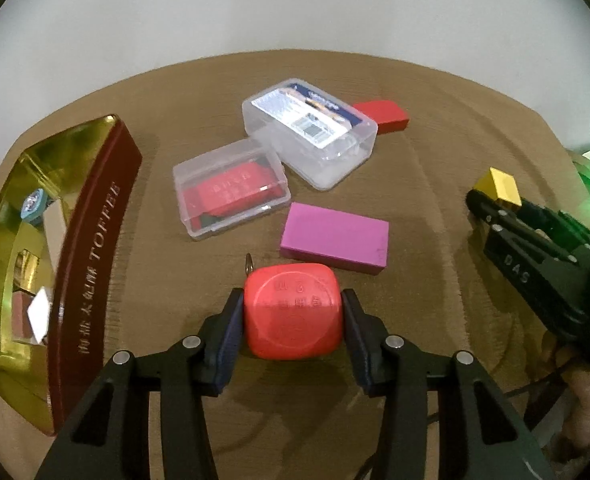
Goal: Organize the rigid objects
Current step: 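Grasp the red rounded cube with the left gripper while the right holds the yellow cube, then carry the red rounded cube into the gold tin and open the left gripper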
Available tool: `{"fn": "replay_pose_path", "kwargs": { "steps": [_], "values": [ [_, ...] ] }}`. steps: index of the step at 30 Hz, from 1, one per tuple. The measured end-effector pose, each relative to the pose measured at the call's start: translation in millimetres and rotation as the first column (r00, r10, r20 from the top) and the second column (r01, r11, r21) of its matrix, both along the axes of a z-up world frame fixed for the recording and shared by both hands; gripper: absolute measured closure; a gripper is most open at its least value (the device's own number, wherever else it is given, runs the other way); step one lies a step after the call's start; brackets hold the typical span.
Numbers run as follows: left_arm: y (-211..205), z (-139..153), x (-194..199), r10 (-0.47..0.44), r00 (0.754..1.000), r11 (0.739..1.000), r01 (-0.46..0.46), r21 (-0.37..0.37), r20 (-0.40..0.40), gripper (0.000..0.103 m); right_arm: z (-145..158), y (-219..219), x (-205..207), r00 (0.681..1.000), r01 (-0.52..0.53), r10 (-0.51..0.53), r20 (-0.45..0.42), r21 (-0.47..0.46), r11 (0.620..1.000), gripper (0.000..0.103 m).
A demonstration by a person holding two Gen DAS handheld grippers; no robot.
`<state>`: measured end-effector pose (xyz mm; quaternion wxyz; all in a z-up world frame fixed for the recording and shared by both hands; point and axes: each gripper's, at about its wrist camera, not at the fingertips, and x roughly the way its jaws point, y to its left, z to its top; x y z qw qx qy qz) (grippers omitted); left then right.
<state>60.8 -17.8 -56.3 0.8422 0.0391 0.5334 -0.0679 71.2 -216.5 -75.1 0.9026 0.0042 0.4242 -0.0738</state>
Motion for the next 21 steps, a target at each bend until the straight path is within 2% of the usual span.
{"fn": "replay_pose_path", "kwargs": {
  "steps": [11, 21],
  "values": [
    [13, 33, 0, 0.021, 0.999, 1.000, -0.021, 0.006, 0.041, 0.060, 0, 0, 2, 1.000, -0.003, 0.003, -0.002, -0.003, 1.000, 0.065],
    [60, 62, 6, 0.087, 0.992, 0.996, -0.090, 0.026, 0.091, 0.060, 0, 0, 2, 1.000, -0.005, 0.005, -0.004, -0.006, 1.000, 0.065]
  ]
}}
